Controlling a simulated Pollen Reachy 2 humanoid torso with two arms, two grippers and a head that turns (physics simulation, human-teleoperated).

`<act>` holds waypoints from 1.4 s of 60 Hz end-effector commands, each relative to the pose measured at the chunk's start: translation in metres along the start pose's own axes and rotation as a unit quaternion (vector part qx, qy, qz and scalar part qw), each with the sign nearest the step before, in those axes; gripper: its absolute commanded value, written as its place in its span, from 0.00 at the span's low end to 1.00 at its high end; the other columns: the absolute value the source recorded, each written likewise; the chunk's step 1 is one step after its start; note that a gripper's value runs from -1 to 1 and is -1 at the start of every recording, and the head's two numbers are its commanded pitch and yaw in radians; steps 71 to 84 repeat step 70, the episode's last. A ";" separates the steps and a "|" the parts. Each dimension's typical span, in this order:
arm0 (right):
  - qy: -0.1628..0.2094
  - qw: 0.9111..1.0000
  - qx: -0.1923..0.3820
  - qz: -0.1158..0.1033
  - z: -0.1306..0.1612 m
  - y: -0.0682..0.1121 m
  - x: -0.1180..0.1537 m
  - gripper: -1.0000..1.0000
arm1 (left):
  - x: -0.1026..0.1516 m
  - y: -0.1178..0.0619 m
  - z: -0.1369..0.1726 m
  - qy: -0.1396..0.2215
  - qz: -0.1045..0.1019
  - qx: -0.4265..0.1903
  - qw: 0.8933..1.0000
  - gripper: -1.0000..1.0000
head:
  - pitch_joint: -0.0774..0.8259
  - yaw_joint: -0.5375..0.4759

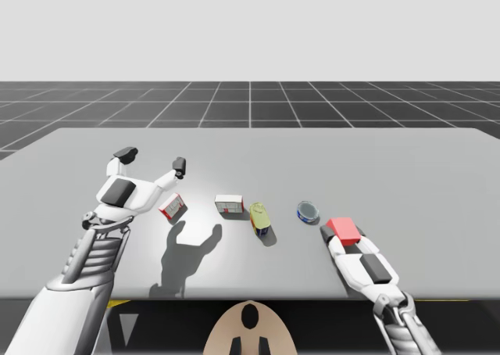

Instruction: Find the red cube and pick it up.

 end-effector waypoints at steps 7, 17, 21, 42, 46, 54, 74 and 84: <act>0.027 1.000 -0.005 -0.014 -0.001 -0.001 -0.012 1.00 | -0.001 -0.001 -0.001 0.001 0.000 0.001 1.000 0.00 | 0.87 0.12; 0.026 1.000 -0.002 -0.012 -0.001 0.001 -0.014 1.00 | -0.001 -0.001 -0.001 0.002 0.001 0.002 1.000 0.00 | 0.70 0.11; 0.026 1.000 0.000 -0.010 0.000 0.002 -0.015 1.00 | -0.001 -0.001 -0.001 0.002 0.001 0.003 1.000 0.00 | 0.63 0.10; -0.034 0.999 0.014 0.012 0.019 0.010 0.041 1.00 | 0.001 0.003 0.000 -0.001 0.005 0.008 1.000 0.00 | 0.48 0.07; -0.067 0.997 0.014 0.021 0.029 0.010 0.069 1.00 | 0.002 0.004 0.000 -0.003 0.006 0.009 1.000 0.00 | 0.48 0.07; -0.112 0.993 0.014 0.032 0.041 0.011 0.106 1.00 | 0.003 0.005 0.000 -0.005 0.008 0.010 1.000 0.00 | 0.47 0.06; -0.228 0.971 -0.002 0.067 0.065 0.014 0.171 1.00 | 0.006 0.008 0.001 -0.010 0.011 0.013 1.000 0.00 | 0.45 0.07; -0.228 0.971 -0.002 0.067 0.065 0.014 0.171 1.00 | 0.006 0.008 0.001 -0.010 0.011 0.013 1.000 0.00 | 0.45 0.07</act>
